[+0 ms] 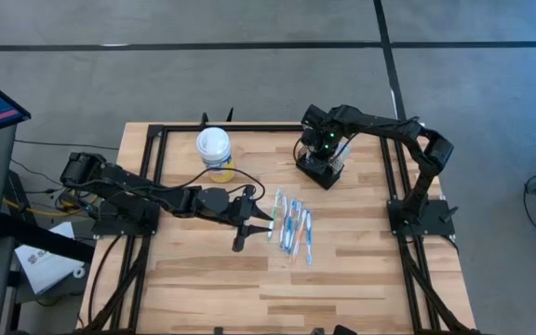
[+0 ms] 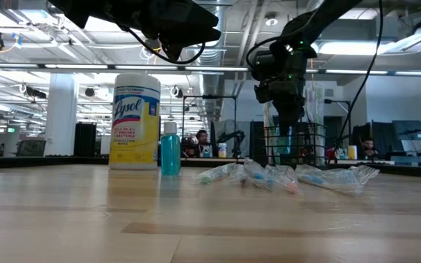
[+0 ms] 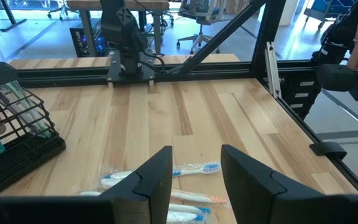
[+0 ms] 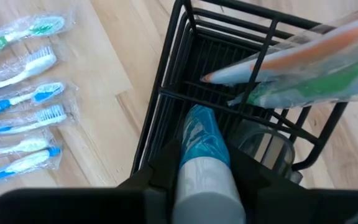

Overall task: Pick & Place toothbrushing station
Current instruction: Put the right blue mouthwash into the black wire organizer

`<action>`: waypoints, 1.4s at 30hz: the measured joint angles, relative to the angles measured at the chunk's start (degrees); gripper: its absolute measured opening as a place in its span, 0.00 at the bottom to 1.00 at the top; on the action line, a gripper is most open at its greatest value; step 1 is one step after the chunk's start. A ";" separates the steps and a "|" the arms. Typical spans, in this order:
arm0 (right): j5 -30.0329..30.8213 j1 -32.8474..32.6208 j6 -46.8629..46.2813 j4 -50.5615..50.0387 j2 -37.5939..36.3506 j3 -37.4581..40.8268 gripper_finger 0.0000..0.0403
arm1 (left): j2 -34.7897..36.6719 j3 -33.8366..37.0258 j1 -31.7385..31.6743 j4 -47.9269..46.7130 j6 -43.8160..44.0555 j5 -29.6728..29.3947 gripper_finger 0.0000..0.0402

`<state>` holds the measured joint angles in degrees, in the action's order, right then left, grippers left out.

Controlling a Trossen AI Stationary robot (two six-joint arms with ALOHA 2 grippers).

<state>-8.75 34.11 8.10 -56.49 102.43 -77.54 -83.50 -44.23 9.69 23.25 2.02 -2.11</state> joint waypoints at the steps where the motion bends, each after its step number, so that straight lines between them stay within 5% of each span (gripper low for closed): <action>1: -0.02 0.00 0.00 0.00 0.00 -0.02 0.20 | 0.00 -0.02 -0.02 0.00 0.00 0.00 0.33; 13: -0.15 0.00 -0.02 -0.15 0.00 -0.06 0.21 | 0.00 -0.02 -0.02 -0.07 0.00 0.00 0.33; 28: -0.43 0.00 -0.63 -0.22 0.00 -0.08 0.38 | -0.01 -0.01 -0.02 -0.07 0.00 0.00 0.33; 42: -0.39 0.00 -0.63 -0.16 0.00 -0.08 0.32 | -0.01 -0.01 -0.02 -0.05 0.00 0.00 0.33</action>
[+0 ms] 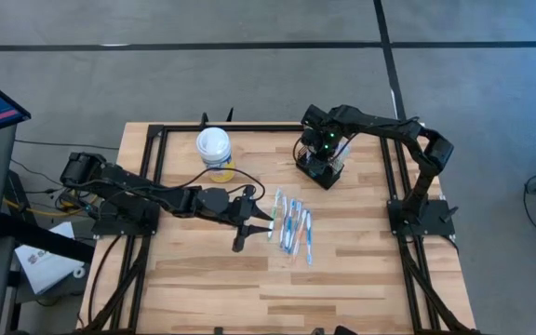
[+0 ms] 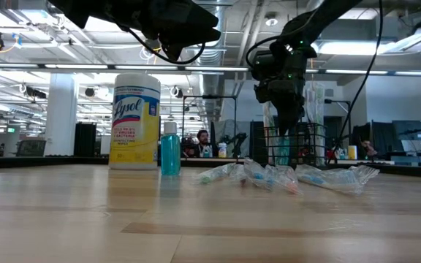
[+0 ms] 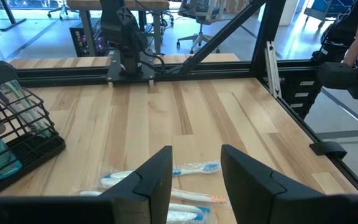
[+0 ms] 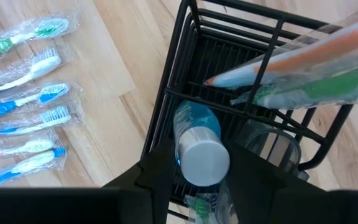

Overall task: Pick & Place toothbrushing station
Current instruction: Put the right blue mouthwash into the black wire organizer, then put the right blue toothbrush into the black wire organizer

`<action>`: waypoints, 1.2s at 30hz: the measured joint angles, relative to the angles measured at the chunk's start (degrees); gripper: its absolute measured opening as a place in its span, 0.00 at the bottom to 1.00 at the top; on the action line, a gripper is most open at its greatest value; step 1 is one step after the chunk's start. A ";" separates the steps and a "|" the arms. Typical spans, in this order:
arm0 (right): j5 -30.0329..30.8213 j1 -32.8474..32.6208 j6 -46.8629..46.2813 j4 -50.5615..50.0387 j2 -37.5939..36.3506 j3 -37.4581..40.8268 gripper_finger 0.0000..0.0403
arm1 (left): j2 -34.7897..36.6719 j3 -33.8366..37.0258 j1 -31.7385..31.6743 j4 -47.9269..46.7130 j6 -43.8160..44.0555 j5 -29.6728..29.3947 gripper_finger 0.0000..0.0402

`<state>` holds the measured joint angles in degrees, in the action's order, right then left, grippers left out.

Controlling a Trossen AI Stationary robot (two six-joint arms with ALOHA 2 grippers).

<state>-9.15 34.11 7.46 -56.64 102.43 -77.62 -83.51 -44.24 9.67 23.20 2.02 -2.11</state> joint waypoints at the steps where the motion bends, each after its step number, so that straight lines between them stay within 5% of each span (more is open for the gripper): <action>1: -0.02 0.00 -0.03 -0.02 0.00 0.00 0.32 | 0.01 0.01 0.00 0.00 0.00 0.00 0.33; 36: -1.44 -1.18 -2.54 -11.43 0.00 -10.21 0.31 | 0.01 0.01 0.00 0.17 0.00 0.00 0.33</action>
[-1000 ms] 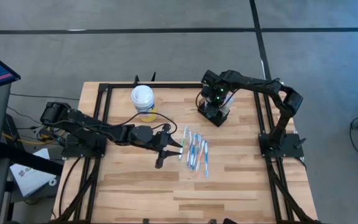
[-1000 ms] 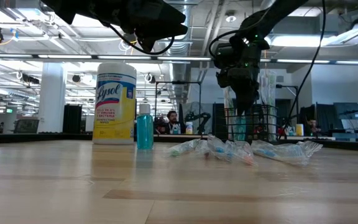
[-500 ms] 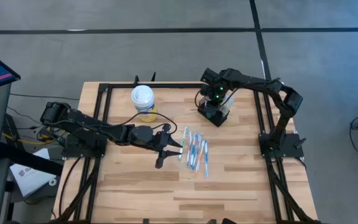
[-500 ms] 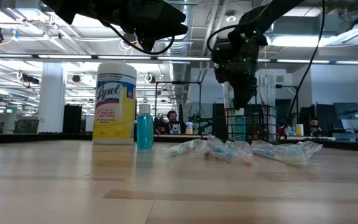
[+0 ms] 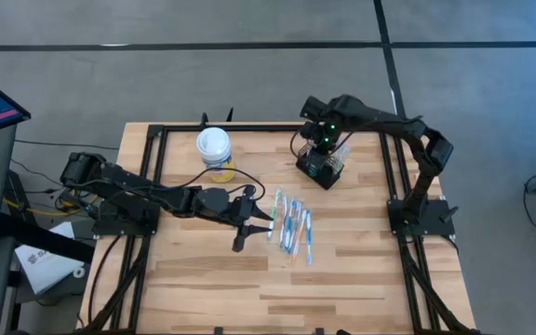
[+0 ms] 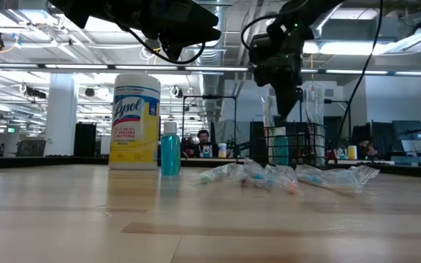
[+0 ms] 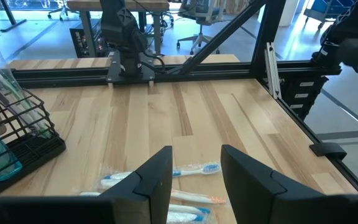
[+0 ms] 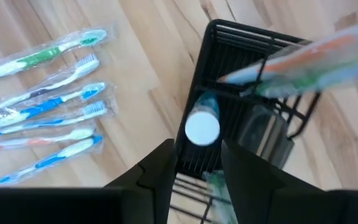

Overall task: Pick & Place toothbrushing station
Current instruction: Put the right blue toothbrush into the black wire organizer

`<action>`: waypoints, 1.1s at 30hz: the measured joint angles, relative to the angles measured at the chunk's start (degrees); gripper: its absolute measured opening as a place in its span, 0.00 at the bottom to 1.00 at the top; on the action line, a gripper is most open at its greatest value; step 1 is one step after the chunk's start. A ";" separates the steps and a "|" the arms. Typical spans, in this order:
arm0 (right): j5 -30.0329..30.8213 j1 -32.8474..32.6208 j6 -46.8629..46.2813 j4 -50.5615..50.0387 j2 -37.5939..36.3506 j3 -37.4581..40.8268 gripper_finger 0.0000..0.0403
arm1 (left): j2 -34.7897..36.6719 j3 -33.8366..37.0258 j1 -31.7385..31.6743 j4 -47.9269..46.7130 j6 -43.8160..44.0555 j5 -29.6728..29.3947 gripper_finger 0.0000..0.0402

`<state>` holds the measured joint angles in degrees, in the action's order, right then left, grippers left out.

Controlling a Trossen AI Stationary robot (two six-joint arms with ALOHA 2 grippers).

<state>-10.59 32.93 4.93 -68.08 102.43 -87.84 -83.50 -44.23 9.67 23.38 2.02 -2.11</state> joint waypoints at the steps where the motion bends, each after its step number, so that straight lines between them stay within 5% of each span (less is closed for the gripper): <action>1: -0.02 -0.13 -0.46 -0.94 0.00 -0.51 0.31 | 0.00 0.00 0.02 0.00 0.00 0.00 0.33; 14: -0.05 -8.71 -2.58 -8.08 -0.37 -5.44 0.31 | 0.00 0.00 0.00 -0.25 0.00 0.00 0.33; 33: 3.17 -30.76 -13.56 -6.38 -7.21 -5.37 0.31 | 0.00 0.00 0.00 -0.90 0.00 0.00 0.33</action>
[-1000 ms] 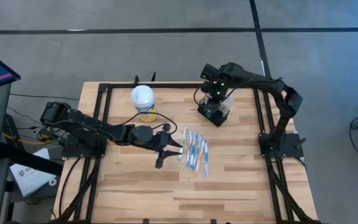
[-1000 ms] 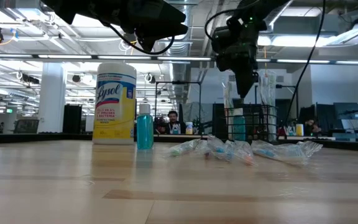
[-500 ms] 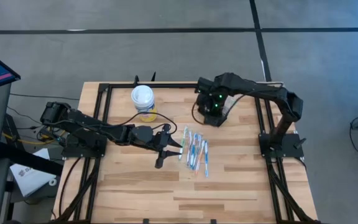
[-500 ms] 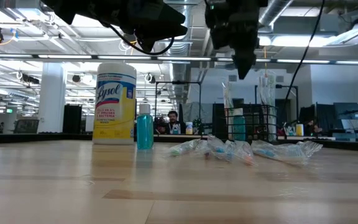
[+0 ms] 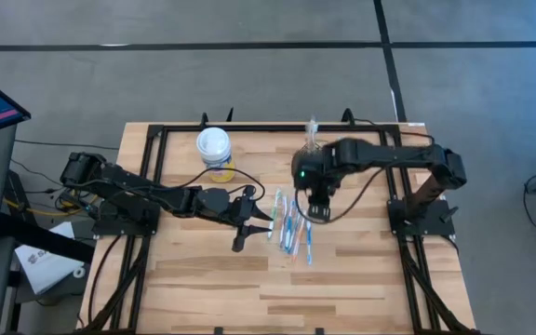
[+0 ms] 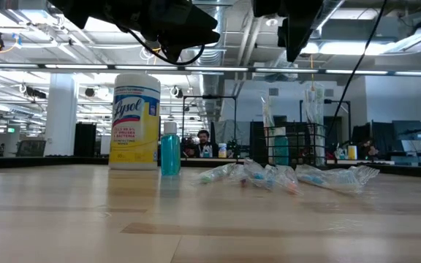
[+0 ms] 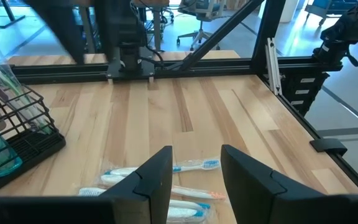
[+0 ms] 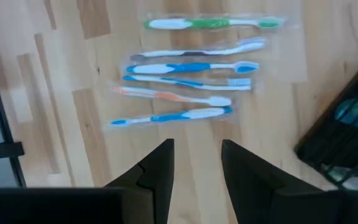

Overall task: Pick & Place toothbrushing station
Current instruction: Put the right blue toothbrush into the black wire organizer

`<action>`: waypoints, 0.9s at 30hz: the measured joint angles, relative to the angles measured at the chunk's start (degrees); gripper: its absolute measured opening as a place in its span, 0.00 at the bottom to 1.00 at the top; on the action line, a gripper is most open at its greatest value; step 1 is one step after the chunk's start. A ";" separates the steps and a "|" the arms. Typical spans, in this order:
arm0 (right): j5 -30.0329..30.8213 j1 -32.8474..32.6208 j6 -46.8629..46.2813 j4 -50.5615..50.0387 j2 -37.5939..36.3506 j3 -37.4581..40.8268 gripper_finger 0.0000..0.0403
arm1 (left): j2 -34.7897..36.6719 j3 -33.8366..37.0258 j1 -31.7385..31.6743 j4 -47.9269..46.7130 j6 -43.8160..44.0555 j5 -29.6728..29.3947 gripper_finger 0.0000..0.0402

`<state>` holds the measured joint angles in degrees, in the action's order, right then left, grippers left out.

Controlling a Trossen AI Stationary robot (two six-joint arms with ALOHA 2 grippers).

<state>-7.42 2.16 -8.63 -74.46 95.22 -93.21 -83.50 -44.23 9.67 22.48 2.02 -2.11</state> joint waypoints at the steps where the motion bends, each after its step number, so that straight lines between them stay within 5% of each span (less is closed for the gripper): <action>1: 0.10 -1.16 -1.03 0.57 0.17 0.35 0.31 | 0.00 0.00 0.00 -0.02 0.00 0.00 0.33; 14: 3.34 -14.34 -12.69 7.14 0.39 11.71 0.31 | 0.00 0.00 0.00 -0.08 0.00 0.00 0.33; 27: 7.76 -19.07 -16.54 18.86 0.39 22.39 0.31 | 0.00 0.00 0.00 0.00 -0.01 0.00 0.33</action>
<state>0.33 -16.91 -25.17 -55.60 95.61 -70.82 -83.50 -44.23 9.67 22.48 2.01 -2.11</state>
